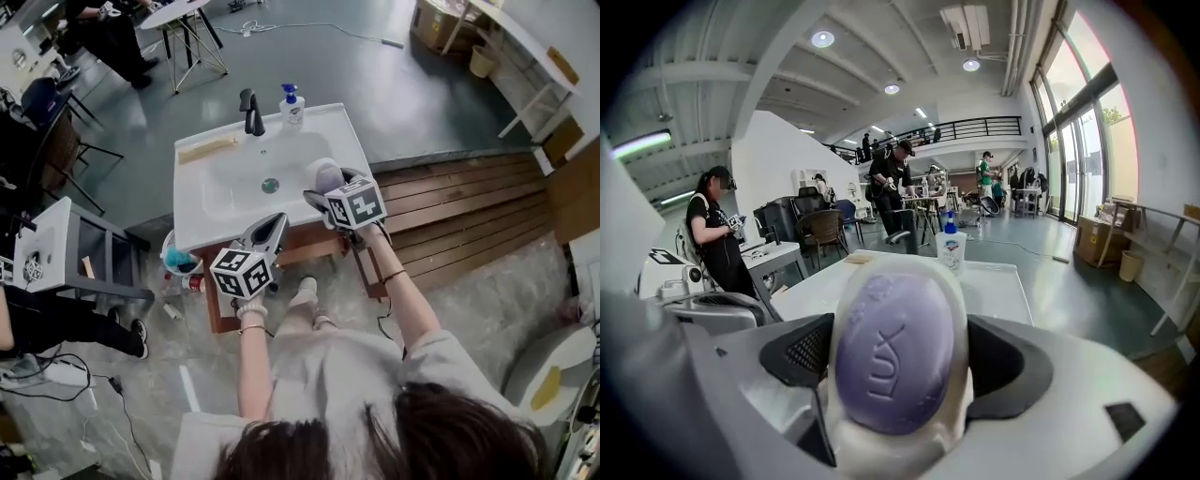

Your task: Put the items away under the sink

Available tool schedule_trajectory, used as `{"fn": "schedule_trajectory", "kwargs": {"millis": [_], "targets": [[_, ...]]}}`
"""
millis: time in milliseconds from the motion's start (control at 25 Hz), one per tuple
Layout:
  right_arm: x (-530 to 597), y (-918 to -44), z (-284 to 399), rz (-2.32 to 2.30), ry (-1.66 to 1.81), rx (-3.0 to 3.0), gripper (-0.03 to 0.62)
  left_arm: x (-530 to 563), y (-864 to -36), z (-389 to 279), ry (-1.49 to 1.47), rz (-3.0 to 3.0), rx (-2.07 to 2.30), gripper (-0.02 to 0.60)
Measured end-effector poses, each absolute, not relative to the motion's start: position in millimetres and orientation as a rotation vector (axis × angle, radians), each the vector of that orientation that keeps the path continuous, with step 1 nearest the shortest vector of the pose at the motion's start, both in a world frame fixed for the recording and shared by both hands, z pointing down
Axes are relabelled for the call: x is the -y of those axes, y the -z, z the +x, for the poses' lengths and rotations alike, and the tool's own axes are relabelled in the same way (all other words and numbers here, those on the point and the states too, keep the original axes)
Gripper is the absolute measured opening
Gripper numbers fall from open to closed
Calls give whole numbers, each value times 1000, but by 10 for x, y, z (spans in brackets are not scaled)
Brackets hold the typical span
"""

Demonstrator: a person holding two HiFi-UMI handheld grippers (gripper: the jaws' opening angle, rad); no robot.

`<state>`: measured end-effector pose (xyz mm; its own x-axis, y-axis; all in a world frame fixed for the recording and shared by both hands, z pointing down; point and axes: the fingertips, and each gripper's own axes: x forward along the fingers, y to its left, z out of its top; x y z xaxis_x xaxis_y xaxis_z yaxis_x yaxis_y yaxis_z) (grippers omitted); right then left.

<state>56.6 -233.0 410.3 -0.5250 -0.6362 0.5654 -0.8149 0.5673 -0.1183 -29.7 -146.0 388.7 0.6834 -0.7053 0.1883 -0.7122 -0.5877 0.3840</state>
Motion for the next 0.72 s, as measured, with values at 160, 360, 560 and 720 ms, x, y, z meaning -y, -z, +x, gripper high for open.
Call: {"fn": "schedule_trajectory", "kwargs": {"millis": [160, 360, 560, 720], "targets": [[2215, -4089, 514, 1154, -519, 2351, 430, 1269, -3886, -345, -9, 2455, 1123, -3], [2104, -4077, 412, 1143, -524, 2363, 430, 1130, -3933, -448, -12, 2437, 1141, -3], [1957, -4115, 310, 1139, -540, 2359, 430, 1044, -4006, -535, -13, 2422, 1126, -3], [1844, -4122, 267, 1157, -568, 2351, 430, 970, -4028, -567, -14, 2415, 1092, -3]]}}
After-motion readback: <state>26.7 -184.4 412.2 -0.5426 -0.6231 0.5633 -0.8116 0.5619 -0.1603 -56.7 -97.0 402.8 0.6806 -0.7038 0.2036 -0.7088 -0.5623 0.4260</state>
